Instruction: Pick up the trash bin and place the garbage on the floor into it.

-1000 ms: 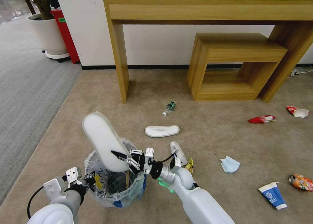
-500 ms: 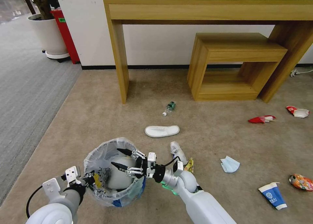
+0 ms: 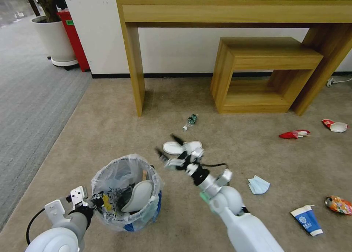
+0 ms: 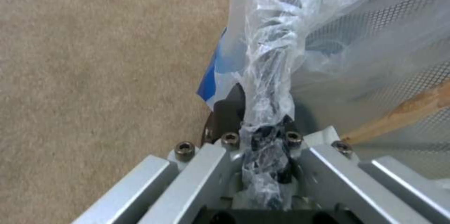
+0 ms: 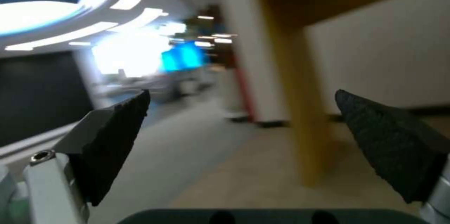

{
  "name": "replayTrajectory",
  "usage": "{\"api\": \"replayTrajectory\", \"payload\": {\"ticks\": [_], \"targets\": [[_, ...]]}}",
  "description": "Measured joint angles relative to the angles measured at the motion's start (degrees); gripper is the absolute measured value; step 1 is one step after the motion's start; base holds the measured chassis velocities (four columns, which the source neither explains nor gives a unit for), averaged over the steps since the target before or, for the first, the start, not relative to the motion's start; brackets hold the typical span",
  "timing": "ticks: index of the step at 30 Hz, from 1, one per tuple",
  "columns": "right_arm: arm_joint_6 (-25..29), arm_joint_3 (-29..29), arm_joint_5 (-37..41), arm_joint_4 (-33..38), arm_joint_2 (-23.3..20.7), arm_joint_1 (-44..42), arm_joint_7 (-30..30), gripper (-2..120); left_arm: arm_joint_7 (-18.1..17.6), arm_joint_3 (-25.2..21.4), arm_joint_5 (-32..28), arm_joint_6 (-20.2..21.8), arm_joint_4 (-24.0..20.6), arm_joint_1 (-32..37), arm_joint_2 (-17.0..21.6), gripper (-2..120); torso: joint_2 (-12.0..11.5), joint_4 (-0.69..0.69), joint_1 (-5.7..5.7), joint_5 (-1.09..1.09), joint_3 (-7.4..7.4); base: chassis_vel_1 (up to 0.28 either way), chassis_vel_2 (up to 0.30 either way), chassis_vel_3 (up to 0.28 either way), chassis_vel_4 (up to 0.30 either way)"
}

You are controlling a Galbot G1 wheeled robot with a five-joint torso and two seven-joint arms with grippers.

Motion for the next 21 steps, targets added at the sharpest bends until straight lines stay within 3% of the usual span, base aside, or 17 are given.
{"api": "replayTrajectory", "payload": {"ticks": [1, 3, 6, 8, 12, 17, 21], "targets": [[0.0, 0.0, 0.0, 0.0, 0.0, 0.0, 0.0, 100, 0.0, 0.0, 0.0, 0.0, 0.0, 0.0, 0.0, 0, 0.0, 0.00, 0.00, 0.00, 0.00, 0.000, 0.000, 0.000, 0.000], [-3.1, 3.6, -1.9, 2.8, 0.1, -2.0, 7.6, 100, 0.0, -0.1, 0.1, 0.0, -0.4, 0.0, 0.0, 0, 0.0, 0.00, 0.00, 0.00, 0.00, 0.000, 0.000, 0.000, 0.000], [-4.3, 5.9, -3.8, 3.6, 0.3, -3.1, 10.2, 100, 0.6, 0.0, 1.1, 0.0, -0.8, 0.3, -0.3, 0, 0.0, 0.00, 0.00, 0.00, 0.00, 0.000, 0.000, 0.000, 0.000], [-3.6, 10.0, -8.0, 4.0, 0.8, -5.2, 12.9, 100, 2.4, 0.4, 4.9, -0.7, -1.3, 1.3, -1.1, 0, 0.0, 0.01, 0.00, 0.00, 0.00, 0.000, 0.000, 0.000, 0.000], [-2.2, 12.1, -10.2, 4.2, 1.0, -6.8, 13.3, 100, 2.6, 0.4, 5.7, -1.1, -2.0, 1.5, -1.3, 0, 0.0, 0.01, 0.00, 0.00, 0.00, 0.000, 0.000, 0.000, 0.000], [3.1, 19.1, -17.3, 5.2, 1.4, -10.8, 10.8, 100, 1.6, -1.0, 7.3, -1.7, -3.7, 1.9, -1.1, 0, 0.0, 0.01, 0.00, 0.00, 0.00, 0.000, 0.000, 0.000, 0.000], [4.1, 21.8, -18.0, 6.0, 1.6, -12.2, 12.2, 100, 0.8, -2.4, 7.8, -2.0, -3.7, 1.9, -1.0, 0, 0.0, 0.00, 0.00, -0.01, 0.00, 0.000, 0.000, 0.000, 0.000]]}}
